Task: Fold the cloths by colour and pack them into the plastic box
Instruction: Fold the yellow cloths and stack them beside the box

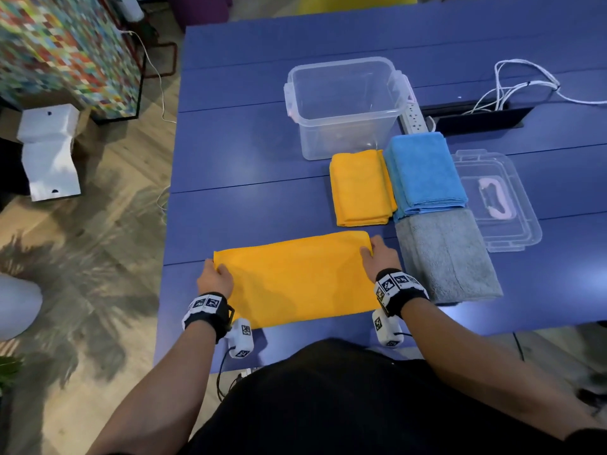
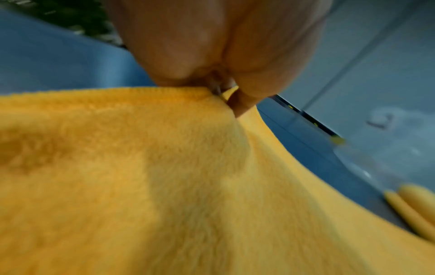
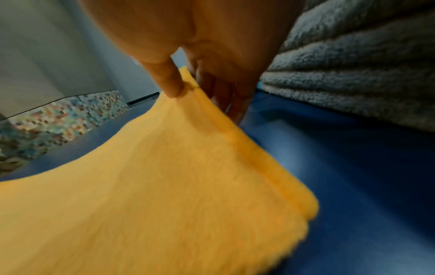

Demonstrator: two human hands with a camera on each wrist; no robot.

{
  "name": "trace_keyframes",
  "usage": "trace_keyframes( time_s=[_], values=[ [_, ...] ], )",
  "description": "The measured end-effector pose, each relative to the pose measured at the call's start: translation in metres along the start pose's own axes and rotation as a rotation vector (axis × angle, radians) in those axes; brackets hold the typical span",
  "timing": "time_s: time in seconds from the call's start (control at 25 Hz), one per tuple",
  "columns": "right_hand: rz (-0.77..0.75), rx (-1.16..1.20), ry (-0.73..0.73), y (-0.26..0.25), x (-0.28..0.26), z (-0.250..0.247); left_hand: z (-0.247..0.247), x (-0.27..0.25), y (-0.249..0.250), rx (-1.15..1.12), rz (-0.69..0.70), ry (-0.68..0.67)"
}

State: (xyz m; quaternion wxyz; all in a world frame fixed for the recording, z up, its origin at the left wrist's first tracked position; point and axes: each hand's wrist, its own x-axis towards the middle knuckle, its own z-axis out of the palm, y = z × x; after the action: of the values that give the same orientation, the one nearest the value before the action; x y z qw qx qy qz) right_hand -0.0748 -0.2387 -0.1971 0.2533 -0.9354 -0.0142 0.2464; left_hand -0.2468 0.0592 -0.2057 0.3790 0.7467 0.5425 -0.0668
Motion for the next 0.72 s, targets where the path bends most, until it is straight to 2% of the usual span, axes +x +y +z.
trace_keyframes(
  time_s=[0.16, 0.32, 0.44, 0.56, 0.6, 0.64, 0.72],
  values=[
    [0.121, -0.131, 0.001, 0.001, 0.002, 0.004, 0.004, 0.003, 0.004, 0.038, 0.021, 0.026],
    [0.152, -0.144, 0.034, -0.004, 0.002, 0.01, 0.003, 0.006, -0.004, 0.18, 0.083, 0.049],
    [0.154, -0.115, 0.076, -0.008, -0.002, 0.011, -0.002, 0.008, -0.007, 0.174, 0.094, 0.1],
    [0.004, -0.178, 0.261, -0.01, -0.005, 0.011, -0.003, 0.0, -0.006, 0.149, 0.068, 0.174],
    [-0.065, -0.199, 0.276, -0.01, -0.005, 0.012, -0.002, -0.003, -0.006, 0.201, 0.051, 0.169],
    [-0.122, -0.196, 0.226, -0.01, -0.007, 0.015, -0.001, -0.005, -0.008, 0.279, 0.031, 0.124],
    [-0.213, -0.208, 0.008, -0.009, -0.009, 0.029, 0.001, -0.005, -0.016, 0.449, 0.032, 0.019]
  ],
)
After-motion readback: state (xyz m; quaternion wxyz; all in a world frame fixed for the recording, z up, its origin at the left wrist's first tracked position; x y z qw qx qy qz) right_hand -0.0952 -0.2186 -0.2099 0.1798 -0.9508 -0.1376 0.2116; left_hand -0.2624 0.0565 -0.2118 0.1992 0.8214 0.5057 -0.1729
